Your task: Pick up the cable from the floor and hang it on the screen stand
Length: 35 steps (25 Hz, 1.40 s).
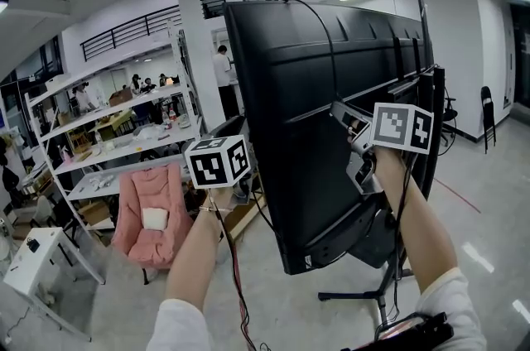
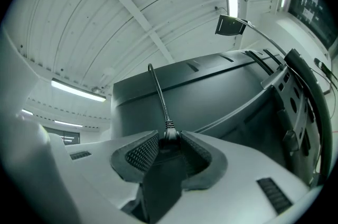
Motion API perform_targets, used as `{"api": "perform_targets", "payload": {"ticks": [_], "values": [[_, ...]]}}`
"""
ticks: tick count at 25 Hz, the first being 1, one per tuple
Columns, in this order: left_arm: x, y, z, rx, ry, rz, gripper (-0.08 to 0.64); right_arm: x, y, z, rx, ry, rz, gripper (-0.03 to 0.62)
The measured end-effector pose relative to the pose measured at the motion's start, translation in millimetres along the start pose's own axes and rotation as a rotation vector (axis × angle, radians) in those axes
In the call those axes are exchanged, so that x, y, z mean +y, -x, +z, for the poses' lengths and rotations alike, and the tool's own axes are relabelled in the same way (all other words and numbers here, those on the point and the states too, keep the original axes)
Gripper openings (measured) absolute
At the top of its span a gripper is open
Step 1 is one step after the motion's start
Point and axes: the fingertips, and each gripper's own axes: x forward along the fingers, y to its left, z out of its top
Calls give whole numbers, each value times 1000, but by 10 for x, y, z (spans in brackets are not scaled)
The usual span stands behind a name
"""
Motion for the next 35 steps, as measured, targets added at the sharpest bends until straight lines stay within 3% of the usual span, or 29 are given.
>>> {"api": "perform_targets", "payload": {"ticks": [10,22,35], "values": [[-39,157,26,-17,8,-31,100,-120,46,-18,-14,-2,-25,124],[-140,373,45,-65,57,-59,107,-255,170,-137,-2,-43,-22,124],[-332,688,35,-87,81,-65,107,-119,287,-412,27,-67,-17,124]]}}
